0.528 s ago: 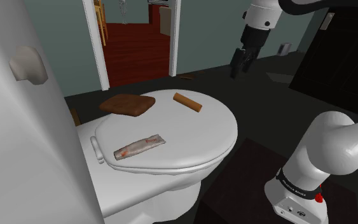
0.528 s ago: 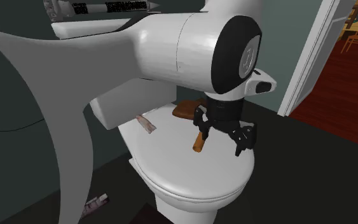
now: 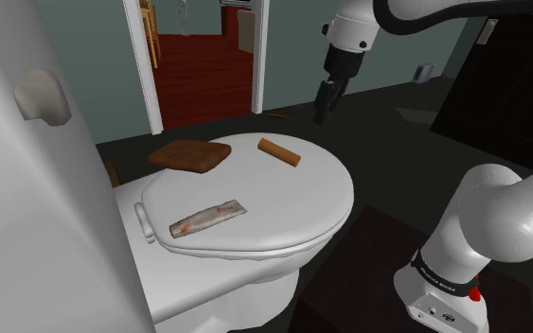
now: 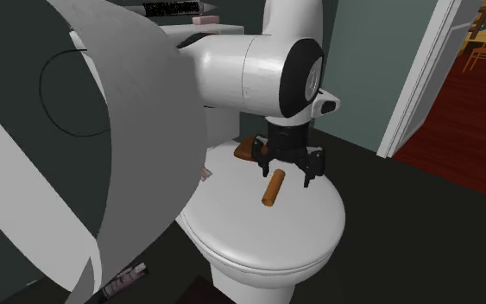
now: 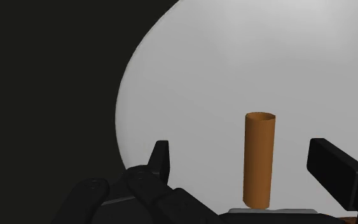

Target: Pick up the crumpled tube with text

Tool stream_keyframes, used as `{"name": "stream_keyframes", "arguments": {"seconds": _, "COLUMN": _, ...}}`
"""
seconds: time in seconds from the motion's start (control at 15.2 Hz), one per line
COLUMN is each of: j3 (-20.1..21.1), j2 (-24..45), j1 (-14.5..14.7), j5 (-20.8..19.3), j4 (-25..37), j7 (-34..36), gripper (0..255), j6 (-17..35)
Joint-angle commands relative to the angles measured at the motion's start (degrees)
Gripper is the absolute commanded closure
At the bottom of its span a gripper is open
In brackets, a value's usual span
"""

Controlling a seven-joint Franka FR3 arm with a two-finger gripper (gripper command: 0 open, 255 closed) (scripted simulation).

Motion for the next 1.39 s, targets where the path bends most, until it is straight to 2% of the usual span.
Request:
{"name": "stream_keyframes", "arguments": {"seconds": 0.0, "j3": 0.5, "j2": 2.9, "j1": 1.7, "j5": 0.3, "j4": 0.9, "j7": -2.6, "gripper": 0, "j6": 2.3}}
{"name": "stream_keyframes", "arguments": {"seconds": 0.59, "j3": 4.2, "j2": 15.6, "j1": 8.9, "j5": 1.6, "j4": 6.6, "j7": -13.0, "gripper": 0, "j6": 10.2}}
{"name": "stream_keyframes", "arguments": {"seconds": 1.32, "j3": 10.1, "j2": 27.9, "j1": 16.5, "j5": 1.7, "j4": 13.1, "j7": -25.1, "gripper": 0, "j6": 16.8}}
